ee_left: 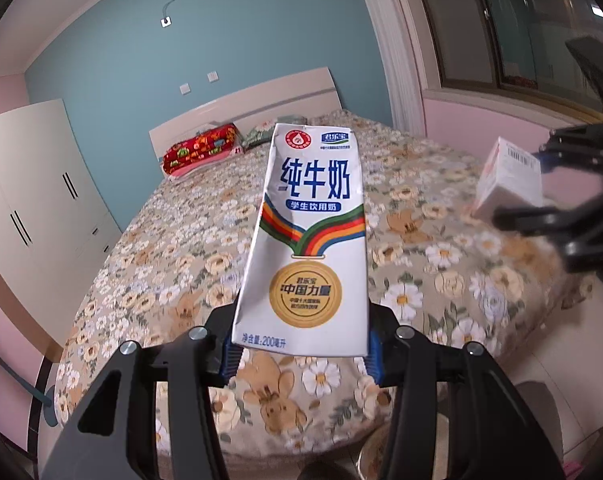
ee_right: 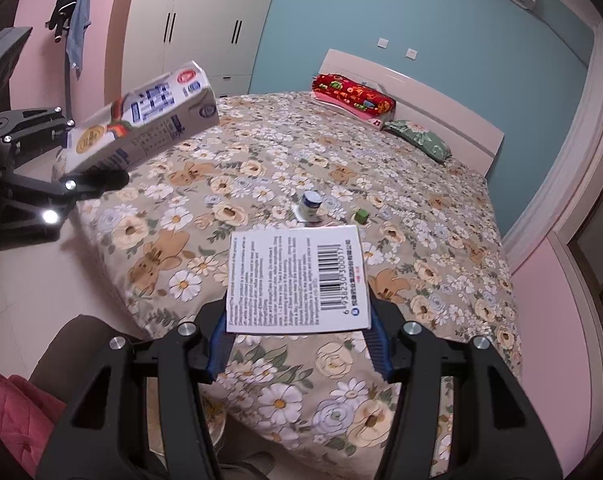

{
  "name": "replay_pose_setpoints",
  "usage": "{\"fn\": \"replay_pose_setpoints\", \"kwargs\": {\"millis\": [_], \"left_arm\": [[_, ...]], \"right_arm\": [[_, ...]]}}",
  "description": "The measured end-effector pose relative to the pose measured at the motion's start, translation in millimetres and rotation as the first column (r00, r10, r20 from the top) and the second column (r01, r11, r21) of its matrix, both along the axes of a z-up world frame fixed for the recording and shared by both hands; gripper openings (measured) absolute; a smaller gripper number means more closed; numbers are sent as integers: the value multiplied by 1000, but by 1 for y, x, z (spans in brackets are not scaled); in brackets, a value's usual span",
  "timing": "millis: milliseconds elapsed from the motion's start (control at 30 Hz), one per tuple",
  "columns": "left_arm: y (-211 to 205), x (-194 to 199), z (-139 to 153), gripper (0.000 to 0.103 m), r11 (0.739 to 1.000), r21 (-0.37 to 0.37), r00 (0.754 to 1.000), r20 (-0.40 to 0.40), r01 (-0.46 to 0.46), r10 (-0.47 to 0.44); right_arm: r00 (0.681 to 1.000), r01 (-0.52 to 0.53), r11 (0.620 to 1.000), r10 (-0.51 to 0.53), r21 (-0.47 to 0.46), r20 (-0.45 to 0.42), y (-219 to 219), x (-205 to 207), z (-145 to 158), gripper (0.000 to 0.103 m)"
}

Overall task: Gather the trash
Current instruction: 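Carry milk carton and white box over the trash bin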

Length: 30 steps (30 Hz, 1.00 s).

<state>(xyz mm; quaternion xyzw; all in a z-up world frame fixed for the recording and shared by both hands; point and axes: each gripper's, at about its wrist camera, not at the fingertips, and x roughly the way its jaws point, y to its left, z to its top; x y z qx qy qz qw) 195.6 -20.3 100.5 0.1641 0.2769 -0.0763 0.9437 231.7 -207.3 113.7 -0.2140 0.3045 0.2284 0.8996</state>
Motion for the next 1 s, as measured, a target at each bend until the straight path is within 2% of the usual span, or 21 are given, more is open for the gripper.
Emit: {"fn": "replay_pose_setpoints", "kwargs": {"millis": [467,867,1000], "left_arm": [[17,-26,-71,50,1000,31,991,-134,6,-1],[16,-36,-150,50,997,46,955,-295,53,-37],[10,-42,-177,50,996,41,935,-351,75,-56]], "right_arm": [[994,-27,1000,26,-6,-102,19,-25,-64,56],[972,-20,1000,19,-4,-234,26,-29,-147,56],[959,-24,1000,21,-7,-281,27,-32,-173,56]]}}
